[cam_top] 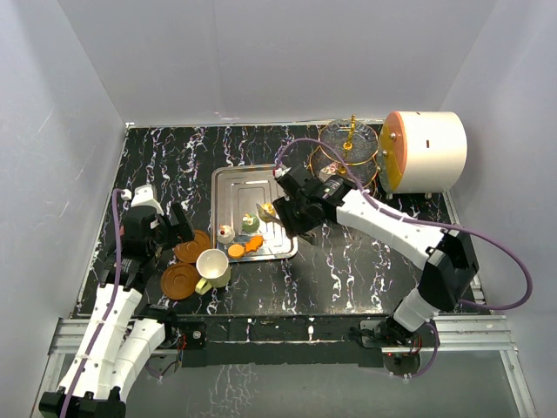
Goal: Serve the afternoon tea
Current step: Adjust the dessert on the tray.
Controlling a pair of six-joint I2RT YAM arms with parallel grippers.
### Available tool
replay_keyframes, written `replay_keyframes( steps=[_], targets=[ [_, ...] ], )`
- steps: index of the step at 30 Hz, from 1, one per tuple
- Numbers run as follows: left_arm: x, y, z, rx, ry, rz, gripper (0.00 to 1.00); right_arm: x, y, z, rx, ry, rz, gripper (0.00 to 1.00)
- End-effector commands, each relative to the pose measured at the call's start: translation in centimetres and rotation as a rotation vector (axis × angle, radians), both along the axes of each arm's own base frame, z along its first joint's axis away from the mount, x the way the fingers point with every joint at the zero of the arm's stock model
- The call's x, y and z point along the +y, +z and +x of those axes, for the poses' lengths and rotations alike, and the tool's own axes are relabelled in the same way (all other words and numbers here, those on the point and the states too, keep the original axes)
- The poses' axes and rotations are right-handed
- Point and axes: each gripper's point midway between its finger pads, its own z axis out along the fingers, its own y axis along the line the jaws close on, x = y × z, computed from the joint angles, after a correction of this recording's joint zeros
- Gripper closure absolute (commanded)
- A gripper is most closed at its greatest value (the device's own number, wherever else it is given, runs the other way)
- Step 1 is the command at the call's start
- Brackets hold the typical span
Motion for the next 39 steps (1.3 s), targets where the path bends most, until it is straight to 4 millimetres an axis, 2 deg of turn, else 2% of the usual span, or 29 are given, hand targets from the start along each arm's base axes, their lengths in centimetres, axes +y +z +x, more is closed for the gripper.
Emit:
replay_keyframes(
  steps=[1, 19, 22, 27, 32, 39],
  targets=[
    [0.2, 0.5, 0.0, -0.010, 0.009, 0.010, 0.01, 1.3, 0.8, 1.8, -0.061, 0.007, 0.018, 0.51],
    [0.2, 0.2, 0.1, 0.001, 0.007, 0.011, 0.01, 1.9, -1.8, 3.4, -0.048, 0.020, -0.064, 0.54],
    [0.2, 0.2, 0.1, 0.002, 0.007, 0.011, 0.01, 2.1, -1.8, 3.6, -0.050, 0.023, -0.067, 0.57],
    [0.2, 0.1, 0.1, 0.004, 0.007, 0.011, 0.01, 2.0, -1.2, 3.7, -0.071, 0.016, -0.053, 0.63],
    [0.2, 0.2, 0.1, 0.002, 0.007, 0.011, 0.01, 1.3, 0.1, 3.2, -0.089, -0.007, -0.034, 0.73],
    [0.1, 0.0, 0.1, 0.009, 0.004, 0.010, 0.01, 0.2, 2.9, 1.7, -0.119, -0.021, 0.033, 0.76]
  ],
)
